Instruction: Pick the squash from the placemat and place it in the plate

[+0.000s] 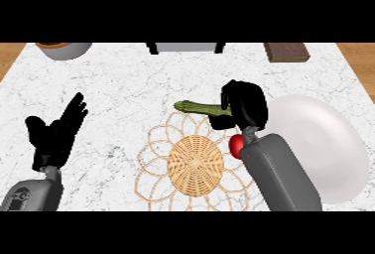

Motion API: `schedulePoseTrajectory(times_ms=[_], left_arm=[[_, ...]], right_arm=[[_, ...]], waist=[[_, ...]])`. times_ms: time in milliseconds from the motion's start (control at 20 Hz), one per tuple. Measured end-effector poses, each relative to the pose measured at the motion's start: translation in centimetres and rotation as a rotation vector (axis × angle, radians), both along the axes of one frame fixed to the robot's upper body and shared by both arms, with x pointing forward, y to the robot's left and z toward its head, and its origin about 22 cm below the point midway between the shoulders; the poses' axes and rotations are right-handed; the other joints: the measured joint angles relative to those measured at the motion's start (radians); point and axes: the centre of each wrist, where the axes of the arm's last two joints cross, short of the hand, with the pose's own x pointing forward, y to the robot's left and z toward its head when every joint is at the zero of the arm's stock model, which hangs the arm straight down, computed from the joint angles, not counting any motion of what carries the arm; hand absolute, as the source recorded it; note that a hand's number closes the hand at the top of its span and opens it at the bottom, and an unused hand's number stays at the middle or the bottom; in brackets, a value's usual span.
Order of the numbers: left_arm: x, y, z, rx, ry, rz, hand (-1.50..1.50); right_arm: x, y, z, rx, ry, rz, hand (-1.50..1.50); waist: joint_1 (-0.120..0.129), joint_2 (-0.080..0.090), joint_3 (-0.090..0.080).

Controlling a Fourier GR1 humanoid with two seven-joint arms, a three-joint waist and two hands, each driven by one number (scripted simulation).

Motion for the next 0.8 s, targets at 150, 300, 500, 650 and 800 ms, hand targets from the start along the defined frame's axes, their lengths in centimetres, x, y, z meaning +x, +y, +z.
schedulePoseTrajectory(times_ms=[150,300,500,650,800], left_arm=[[0.0,0.1,0.1,-0.003,0.000,0.001,0.00],[0.5,-0.2,0.5,-0.005,-0.009,-0.008,0.00],[0.5,-0.3,0.6,0.002,-0.010,-0.014,0.00],[0.4,-0.4,0.7,-0.001,-0.007,-0.018,0.00],[0.5,-0.6,0.6,-0.001,-0.012,-0.024,0.00]], right_arm=[[-0.1,0.8,2.2,-0.016,-0.158,-0.191,1.50],[-0.6,2.0,4.4,-0.020,-0.261,-0.359,1.50],[-2.1,2.3,5.3,0.013,-0.332,-0.498,1.50],[-3.0,1.1,5.5,0.042,-0.358,-0.560,1.50],[-3.8,-0.5,5.5,0.064,-0.372,-0.622,1.50]], waist=[[0.003,-0.001,-0.001],[0.008,0.002,0.000],[0.017,0.009,0.001],[0.018,0.012,0.002],[0.018,0.014,0.002]])
